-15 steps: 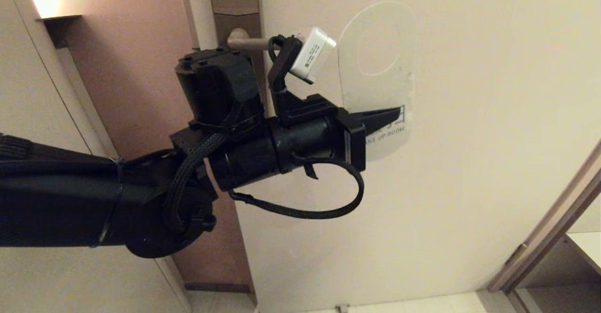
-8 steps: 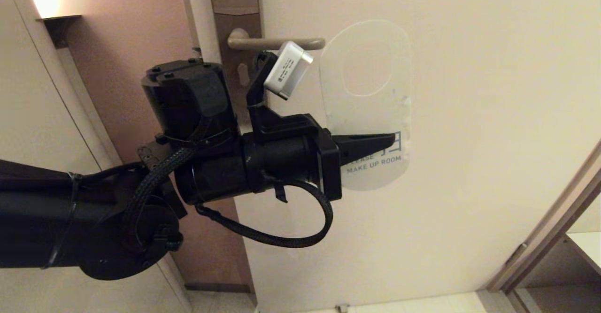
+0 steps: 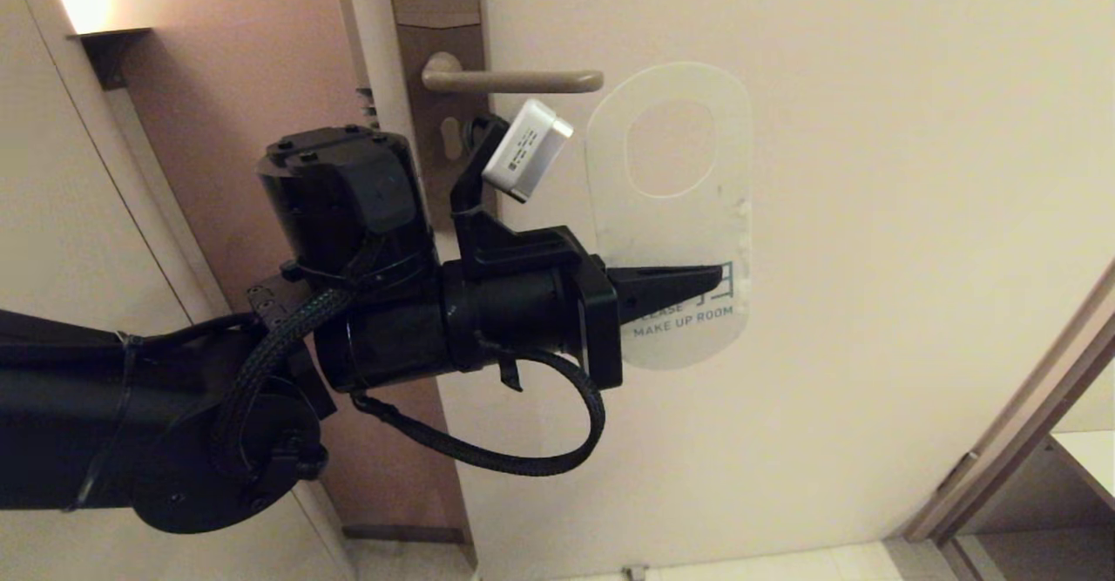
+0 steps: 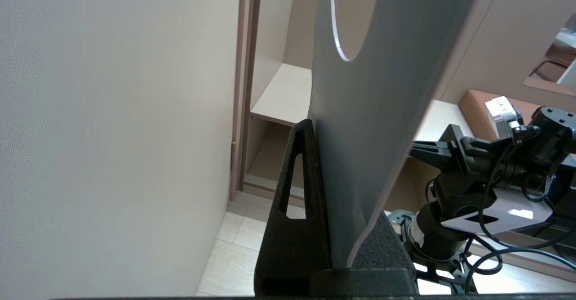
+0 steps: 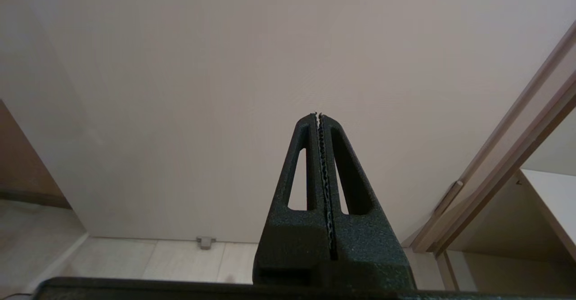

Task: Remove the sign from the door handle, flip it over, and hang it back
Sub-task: Hand it to the other hand

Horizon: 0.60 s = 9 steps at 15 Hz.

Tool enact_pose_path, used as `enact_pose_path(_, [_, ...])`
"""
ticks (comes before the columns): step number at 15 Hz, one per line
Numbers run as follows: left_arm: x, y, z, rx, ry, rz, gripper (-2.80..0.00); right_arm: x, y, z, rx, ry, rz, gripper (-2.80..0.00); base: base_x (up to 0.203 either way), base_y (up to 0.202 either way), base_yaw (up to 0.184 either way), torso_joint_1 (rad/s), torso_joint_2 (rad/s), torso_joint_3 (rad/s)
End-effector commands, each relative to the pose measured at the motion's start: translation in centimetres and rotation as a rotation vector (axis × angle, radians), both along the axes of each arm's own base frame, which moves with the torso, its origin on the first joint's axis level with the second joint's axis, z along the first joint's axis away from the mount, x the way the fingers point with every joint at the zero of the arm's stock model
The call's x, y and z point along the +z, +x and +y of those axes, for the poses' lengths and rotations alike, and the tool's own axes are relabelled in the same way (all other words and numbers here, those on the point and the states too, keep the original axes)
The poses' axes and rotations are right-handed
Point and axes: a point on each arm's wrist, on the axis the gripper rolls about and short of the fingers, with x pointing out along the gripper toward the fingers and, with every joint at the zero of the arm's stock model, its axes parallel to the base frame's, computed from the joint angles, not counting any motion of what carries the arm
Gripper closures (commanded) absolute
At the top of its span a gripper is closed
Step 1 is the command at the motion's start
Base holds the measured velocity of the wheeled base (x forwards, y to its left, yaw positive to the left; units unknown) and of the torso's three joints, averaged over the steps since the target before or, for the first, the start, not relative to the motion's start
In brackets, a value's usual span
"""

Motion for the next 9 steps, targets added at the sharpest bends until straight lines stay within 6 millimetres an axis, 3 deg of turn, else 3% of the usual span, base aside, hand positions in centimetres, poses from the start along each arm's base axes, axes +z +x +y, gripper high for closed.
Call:
enact_pose_path(1, [0.2, -0.1, 0.0, -0.006, -0.007, -0.004, 0.0, 0.1, 0.0, 0.0, 0.0, 0.004, -0.001, 0.0, 0.0, 0.0, 0.0, 0.0, 0.0, 0.0])
enact_pose_path(3, [0.1, -0.1, 0.0, -0.004, -0.005, -0.003, 0.0, 0.7, -0.3, 0.0, 0.0, 0.006, -0.005, 0.0, 0.0, 0.0, 0.0, 0.0, 0.0, 0.0])
enact_pose_path(6, [0.1, -0.1, 0.0, -0.004, -0.006, -0.002, 0.0, 3.3, -1.3, 0.0, 0.002, 0.037, 0.005, 0.0, 0.0, 0.0, 0.0, 0.0, 0.0, 0.0])
enact_pose_path(9, [0.1, 0.0, 0.0, -0.005, -0.007, 0.006, 0.0, 6.4, 0.0, 0.0, 0.002, 0.068, 0.082, 0.0, 0.0, 0.0, 0.0, 0.0, 0.0, 0.0])
